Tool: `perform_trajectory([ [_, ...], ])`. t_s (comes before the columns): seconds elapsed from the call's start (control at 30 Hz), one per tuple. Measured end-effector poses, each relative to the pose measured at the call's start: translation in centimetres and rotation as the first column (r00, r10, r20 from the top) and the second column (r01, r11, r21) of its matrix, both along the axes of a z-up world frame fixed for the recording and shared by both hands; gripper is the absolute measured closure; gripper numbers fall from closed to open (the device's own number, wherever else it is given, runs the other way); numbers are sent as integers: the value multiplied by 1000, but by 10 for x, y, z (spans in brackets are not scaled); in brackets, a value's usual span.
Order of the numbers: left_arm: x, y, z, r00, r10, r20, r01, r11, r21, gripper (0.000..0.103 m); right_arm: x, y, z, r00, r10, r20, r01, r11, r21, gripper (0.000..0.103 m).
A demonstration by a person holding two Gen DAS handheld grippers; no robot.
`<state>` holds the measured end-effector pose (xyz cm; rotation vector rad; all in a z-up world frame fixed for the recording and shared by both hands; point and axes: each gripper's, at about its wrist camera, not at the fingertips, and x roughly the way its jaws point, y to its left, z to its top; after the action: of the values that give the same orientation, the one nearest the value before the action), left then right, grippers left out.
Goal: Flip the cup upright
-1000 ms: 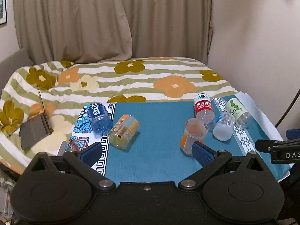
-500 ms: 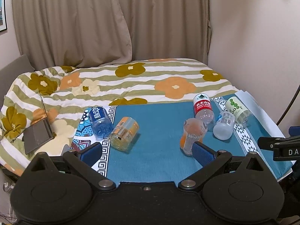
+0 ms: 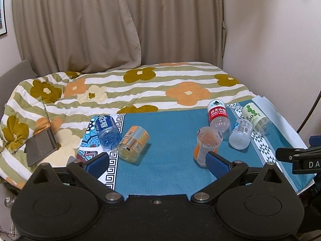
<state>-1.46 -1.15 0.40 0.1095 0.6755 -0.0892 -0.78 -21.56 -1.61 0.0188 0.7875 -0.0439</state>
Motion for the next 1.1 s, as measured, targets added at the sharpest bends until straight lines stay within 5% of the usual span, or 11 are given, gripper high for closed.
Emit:
perform_trajectory([
  [1.1, 1, -2, 3, 1000, 2, 25, -3, 1000, 7, 0, 0, 1, 0, 1000, 1, -1, -1, 1000, 2, 0],
])
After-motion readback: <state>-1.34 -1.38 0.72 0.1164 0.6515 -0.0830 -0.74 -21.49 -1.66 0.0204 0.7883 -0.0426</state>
